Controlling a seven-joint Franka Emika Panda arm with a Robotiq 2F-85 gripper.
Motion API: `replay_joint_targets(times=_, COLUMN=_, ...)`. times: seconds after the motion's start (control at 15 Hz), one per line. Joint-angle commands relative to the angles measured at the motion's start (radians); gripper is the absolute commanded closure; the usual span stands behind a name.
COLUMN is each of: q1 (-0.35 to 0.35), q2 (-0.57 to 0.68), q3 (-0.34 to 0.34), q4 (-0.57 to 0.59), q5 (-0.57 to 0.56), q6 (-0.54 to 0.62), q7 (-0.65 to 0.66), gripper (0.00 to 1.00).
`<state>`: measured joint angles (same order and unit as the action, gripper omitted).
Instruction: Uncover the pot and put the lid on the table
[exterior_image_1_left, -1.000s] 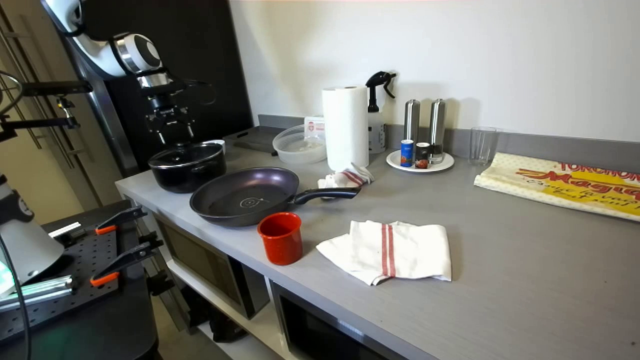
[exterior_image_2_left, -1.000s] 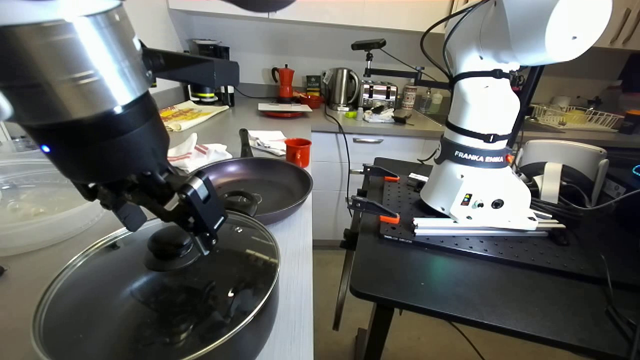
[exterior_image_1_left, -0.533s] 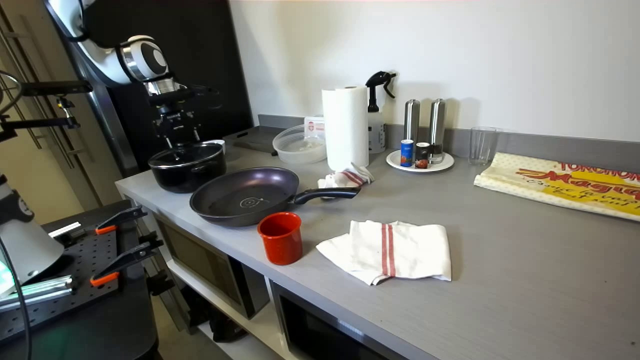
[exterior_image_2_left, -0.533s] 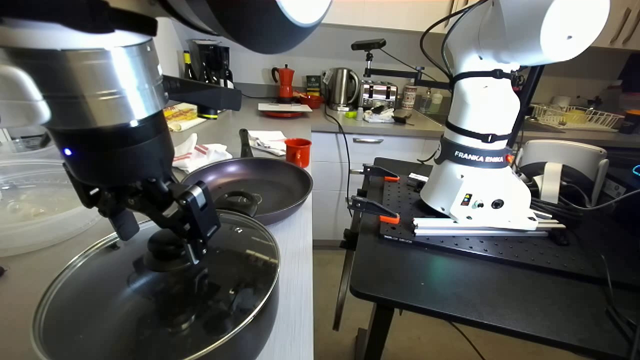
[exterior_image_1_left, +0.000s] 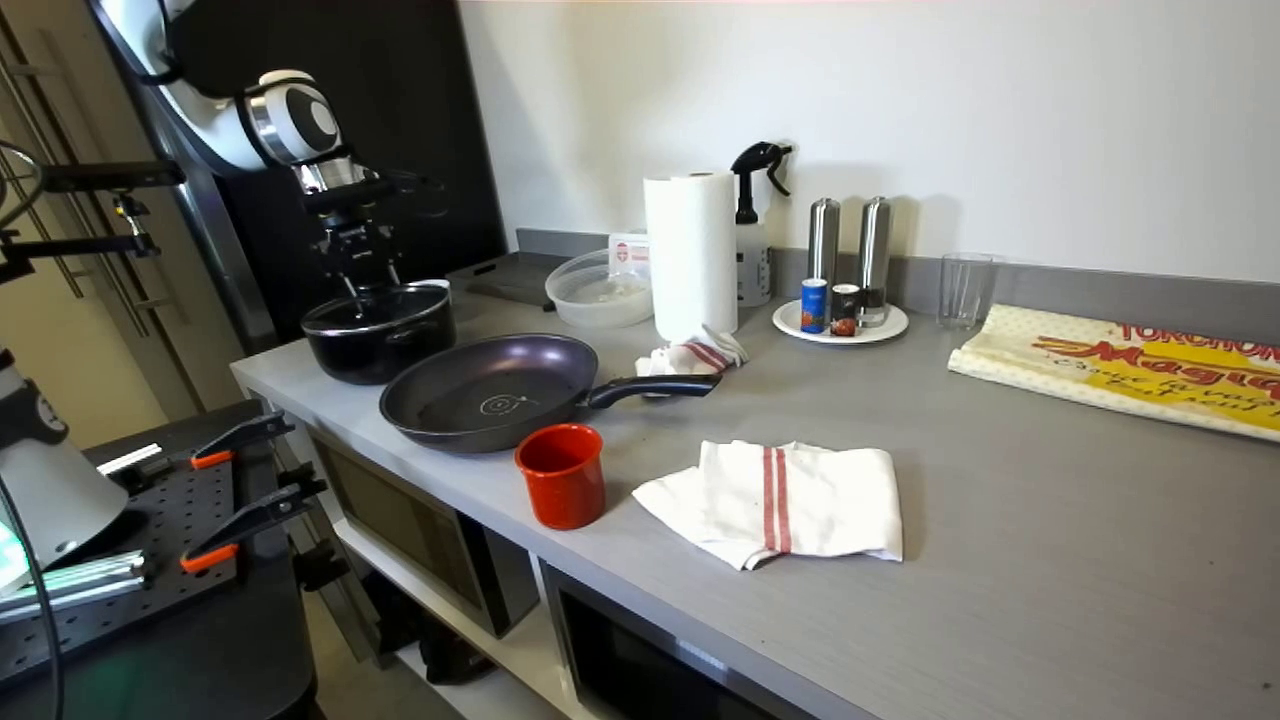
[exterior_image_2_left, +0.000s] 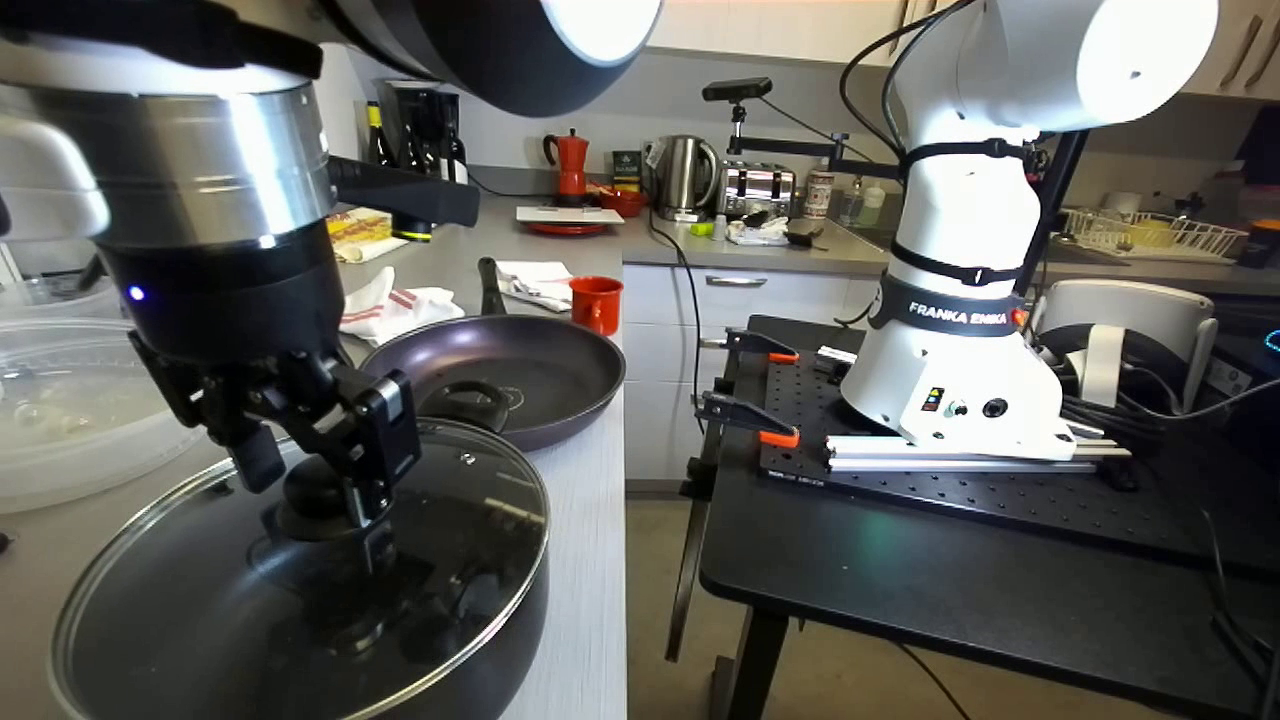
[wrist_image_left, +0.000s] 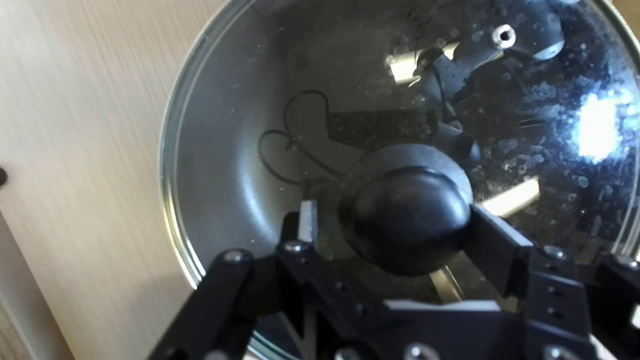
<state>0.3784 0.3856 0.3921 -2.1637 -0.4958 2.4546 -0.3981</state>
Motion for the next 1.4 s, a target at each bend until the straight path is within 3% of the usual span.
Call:
replay_joint_targets(times=0.0, q1=0.000, q2=-0.027, q3=-0.006, q4=-0.022, q5=0.016, q6=0.026, q7=-0.030, gripper=0.57)
replay_joint_targets(times=0.13, q1=-0.001, q2=-0.031, q3=-0.006, q4=-0.022, q5=0.017, q6=0.029, q7=-0.031, gripper=0.72)
replay_joint_targets(times=0.2, q1=-0.001, q2=-0.031, q3=-0.005, q4=-0.023, q5=0.018, q6=0.030, q7=-0.031, gripper=0.74)
replay_joint_targets(times=1.33, q1=0.036, q2=-0.145, q3=0.019, q4=-0.026, q5=0.032, q6=-0.030, q7=0.002, gripper=0.74)
